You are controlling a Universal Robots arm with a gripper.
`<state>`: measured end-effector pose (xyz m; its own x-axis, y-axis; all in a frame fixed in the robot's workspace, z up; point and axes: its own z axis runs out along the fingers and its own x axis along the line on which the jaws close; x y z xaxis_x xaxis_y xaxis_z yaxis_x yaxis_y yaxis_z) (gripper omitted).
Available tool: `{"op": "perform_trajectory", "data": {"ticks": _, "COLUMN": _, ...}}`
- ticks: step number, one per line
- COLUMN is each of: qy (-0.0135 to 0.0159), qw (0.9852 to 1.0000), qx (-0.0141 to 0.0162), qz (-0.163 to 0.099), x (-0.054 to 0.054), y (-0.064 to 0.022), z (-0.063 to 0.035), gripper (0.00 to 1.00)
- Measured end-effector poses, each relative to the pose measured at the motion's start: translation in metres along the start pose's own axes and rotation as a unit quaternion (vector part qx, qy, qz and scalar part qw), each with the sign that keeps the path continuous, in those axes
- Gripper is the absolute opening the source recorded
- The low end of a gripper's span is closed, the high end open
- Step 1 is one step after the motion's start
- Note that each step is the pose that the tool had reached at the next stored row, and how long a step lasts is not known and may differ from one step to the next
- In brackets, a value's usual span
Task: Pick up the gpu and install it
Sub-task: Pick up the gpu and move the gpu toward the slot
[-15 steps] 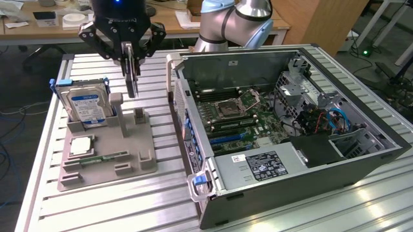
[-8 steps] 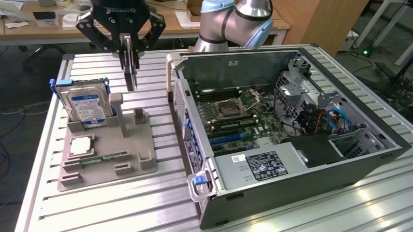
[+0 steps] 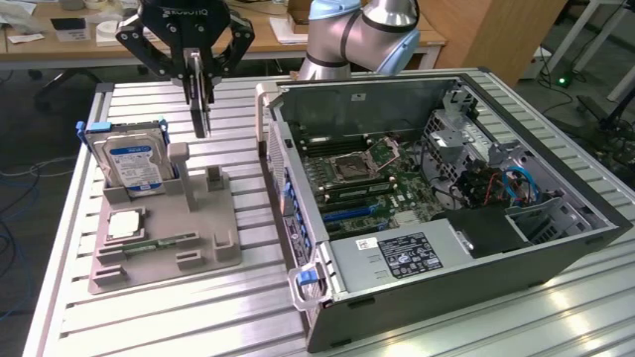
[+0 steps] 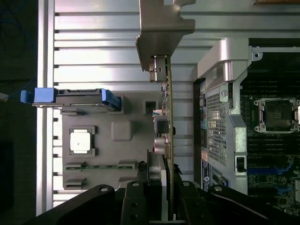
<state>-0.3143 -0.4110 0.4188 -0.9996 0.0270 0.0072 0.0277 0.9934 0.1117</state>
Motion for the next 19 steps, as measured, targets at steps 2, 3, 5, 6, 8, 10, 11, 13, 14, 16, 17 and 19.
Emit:
{"op": "perform_trajectory", "data": {"ticks": 2, "qy": 0.0001, "qw": 1.0, "qx": 0.0, "qz": 0.0, "x": -0.001, "y": 0.0, "z": -0.0001, "gripper": 0.28}}
{"op": "perform_trajectory", "data": {"ticks": 3, "qy": 0.0, "qw": 1.0, "qx": 0.0, "qz": 0.0, "x": -0.002, "y": 0.0, "z": 0.0, "gripper": 0.28}}
{"op": "perform_trajectory", "data": {"ticks": 5, "qy": 0.0, "qw": 1.0, "qx": 0.0, "qz": 0.0, "x": -0.003, "y": 0.0001, "z": 0.0, "gripper": 0.28}}
{"op": "perform_trajectory", "data": {"ticks": 6, "qy": 0.0, "qw": 1.0, "qx": 0.0, "qz": 0.0, "x": -0.004, "y": 0.0001, "z": 0.0, "gripper": 0.28}}
{"op": "perform_trajectory", "data": {"ticks": 8, "qy": -0.0001, "qw": 1.0, "qx": -0.0001, "qz": 0.0, "x": -0.005, "y": 0.0002, "z": 0.0001, "gripper": 0.28}}
{"op": "perform_trajectory", "data": {"ticks": 10, "qy": 0.0, "qw": 1.0, "qx": 0.0, "qz": 0.0, "x": -0.006, "y": 0.0002, "z": 0.0, "gripper": 0.28}}
{"op": "perform_trajectory", "data": {"ticks": 11, "qy": 0.0, "qw": 1.0, "qx": 0.0, "qz": 0.0, "x": -0.007, "y": 0.0002, "z": 0.0, "gripper": 0.28}}
{"op": "perform_trajectory", "data": {"ticks": 13, "qy": -0.0001, "qw": 1.0, "qx": -0.0001, "qz": 0.0, "x": -0.007, "y": 0.0002, "z": 0.0, "gripper": 0.28}}
{"op": "perform_trajectory", "data": {"ticks": 14, "qy": 0.0, "qw": 1.0, "qx": 0.0, "qz": 0.0, "x": -0.008, "y": 0.0002, "z": 0.0, "gripper": 0.28}}
{"op": "perform_trajectory", "data": {"ticks": 16, "qy": 0.0, "qw": 1.0, "qx": 0.0, "qz": 0.0, "x": -0.009, "y": 0.0002, "z": 0.0, "gripper": 0.28}}
{"op": "perform_trajectory", "data": {"ticks": 17, "qy": 0.0, "qw": 1.0, "qx": 0.0, "qz": 0.0, "x": -0.01, "y": 0.0003, "z": 0.0, "gripper": 0.28}}
{"op": "perform_trajectory", "data": {"ticks": 19, "qy": 0.0, "qw": 1.0, "qx": 0.0, "qz": 0.0, "x": -0.012, "y": 0.0003, "z": 0.0, "gripper": 0.28}}
